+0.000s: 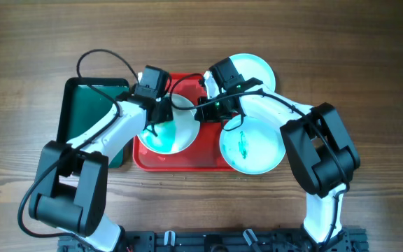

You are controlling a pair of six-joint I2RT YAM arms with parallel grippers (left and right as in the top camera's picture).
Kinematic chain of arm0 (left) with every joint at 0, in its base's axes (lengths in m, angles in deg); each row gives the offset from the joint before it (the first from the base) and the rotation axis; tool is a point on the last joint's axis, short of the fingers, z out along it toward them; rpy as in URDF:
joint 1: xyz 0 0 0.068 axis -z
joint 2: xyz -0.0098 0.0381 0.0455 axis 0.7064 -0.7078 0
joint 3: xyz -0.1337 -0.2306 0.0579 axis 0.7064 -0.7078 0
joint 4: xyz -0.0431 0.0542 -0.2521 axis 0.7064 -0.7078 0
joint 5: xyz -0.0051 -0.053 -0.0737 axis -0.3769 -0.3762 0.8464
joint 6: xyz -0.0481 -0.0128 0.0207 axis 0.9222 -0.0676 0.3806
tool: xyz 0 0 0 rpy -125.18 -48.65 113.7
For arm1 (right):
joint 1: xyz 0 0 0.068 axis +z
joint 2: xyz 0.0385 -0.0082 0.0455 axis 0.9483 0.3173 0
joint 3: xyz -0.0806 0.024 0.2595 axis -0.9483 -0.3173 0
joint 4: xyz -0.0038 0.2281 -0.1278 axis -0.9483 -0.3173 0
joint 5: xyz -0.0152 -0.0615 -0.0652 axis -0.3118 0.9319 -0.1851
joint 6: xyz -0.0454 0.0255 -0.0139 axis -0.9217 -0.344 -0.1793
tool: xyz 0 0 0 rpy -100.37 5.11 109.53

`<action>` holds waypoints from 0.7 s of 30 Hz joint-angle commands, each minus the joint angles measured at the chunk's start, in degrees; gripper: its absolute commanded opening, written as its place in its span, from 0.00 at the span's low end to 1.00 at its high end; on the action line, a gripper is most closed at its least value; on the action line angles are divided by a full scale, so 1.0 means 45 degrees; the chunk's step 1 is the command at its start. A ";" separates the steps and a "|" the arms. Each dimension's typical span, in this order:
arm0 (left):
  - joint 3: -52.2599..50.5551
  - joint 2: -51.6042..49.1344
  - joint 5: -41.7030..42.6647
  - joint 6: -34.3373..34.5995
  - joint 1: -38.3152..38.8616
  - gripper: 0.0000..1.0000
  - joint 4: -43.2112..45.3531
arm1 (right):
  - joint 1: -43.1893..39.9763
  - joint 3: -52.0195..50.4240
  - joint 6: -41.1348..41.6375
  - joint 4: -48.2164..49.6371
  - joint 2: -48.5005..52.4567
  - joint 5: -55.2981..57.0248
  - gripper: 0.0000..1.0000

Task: Clean dirty plates on tray and stack at the side
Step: 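Scrub the white plate with the sponge while right gripper holds its rim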

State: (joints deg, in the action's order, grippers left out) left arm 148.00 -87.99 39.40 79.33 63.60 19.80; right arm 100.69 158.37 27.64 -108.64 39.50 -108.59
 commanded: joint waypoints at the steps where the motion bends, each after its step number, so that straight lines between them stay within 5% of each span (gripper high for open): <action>1: -0.0053 -0.0136 0.1549 0.0112 0.0000 0.04 0.0510 | -0.0005 0.0000 -0.0223 0.0024 0.0165 -0.0306 0.04; 8: -0.0053 -0.0136 0.5085 -0.1404 0.0000 0.04 -0.0622 | -0.0005 0.0000 -0.0214 0.0034 0.0165 -0.0262 0.04; 12: -0.0053 -0.0136 0.5197 -0.2633 -0.0015 0.04 -0.2288 | -0.0005 0.0000 -0.0223 0.0034 0.0165 -0.0262 0.04; 16: -0.0053 -0.0136 0.2195 -0.2191 -0.0039 0.04 -0.3206 | -0.0005 0.0000 -0.0053 -0.0165 0.0165 0.0034 0.04; 21: -0.0053 -0.0136 -0.2919 0.1535 -0.0039 0.04 -0.3128 | -0.0107 0.0000 0.1030 -0.0947 0.0165 0.1137 0.04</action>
State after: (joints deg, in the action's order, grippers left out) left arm 148.18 -87.92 47.51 75.05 63.82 5.90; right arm 100.80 158.53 28.87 -110.61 39.48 -107.89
